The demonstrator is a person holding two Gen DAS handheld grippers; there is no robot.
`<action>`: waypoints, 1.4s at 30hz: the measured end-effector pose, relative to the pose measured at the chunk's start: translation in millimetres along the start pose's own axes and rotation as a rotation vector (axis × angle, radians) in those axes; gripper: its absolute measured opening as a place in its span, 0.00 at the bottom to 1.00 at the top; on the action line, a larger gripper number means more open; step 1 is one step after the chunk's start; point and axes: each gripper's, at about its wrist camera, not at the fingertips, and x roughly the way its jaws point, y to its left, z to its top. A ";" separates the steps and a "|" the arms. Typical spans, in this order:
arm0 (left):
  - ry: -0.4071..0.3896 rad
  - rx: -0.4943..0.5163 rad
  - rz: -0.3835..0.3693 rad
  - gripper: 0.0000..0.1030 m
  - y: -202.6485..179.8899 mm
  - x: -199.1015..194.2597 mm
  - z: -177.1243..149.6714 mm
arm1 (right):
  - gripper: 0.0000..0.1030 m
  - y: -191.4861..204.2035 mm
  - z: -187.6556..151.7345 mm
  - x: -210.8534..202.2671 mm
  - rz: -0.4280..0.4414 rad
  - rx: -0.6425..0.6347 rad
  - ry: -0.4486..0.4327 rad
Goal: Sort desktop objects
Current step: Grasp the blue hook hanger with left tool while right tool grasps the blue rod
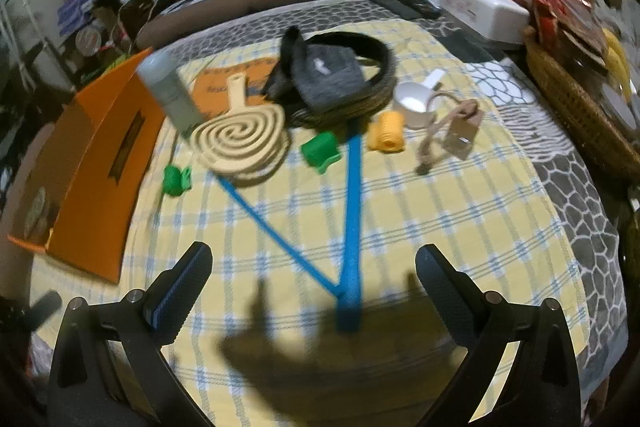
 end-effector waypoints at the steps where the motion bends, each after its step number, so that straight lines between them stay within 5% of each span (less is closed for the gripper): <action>1: 0.003 0.008 -0.007 1.00 -3.7 1.4 1.6 | 1.00 -5.7 3.3 -0.8 0.003 0.013 -0.002; 8: 0.017 0.042 -0.067 1.00 -21.2 15.5 20.0 | 0.94 -26.4 18.3 1.6 0.034 0.036 0.004; 16: 0.055 0.010 -0.160 1.00 -26.4 42.0 34.9 | 0.56 -19.8 23.2 20.8 0.141 -0.029 0.069; 24: 0.097 -0.106 -0.267 1.00 -6.6 60.6 38.2 | 0.33 0.7 15.9 37.9 0.227 -0.138 0.140; 42: 0.164 -0.322 -0.375 0.99 5.9 98.6 47.4 | 0.13 8.0 0.4 63.0 0.216 -0.224 0.212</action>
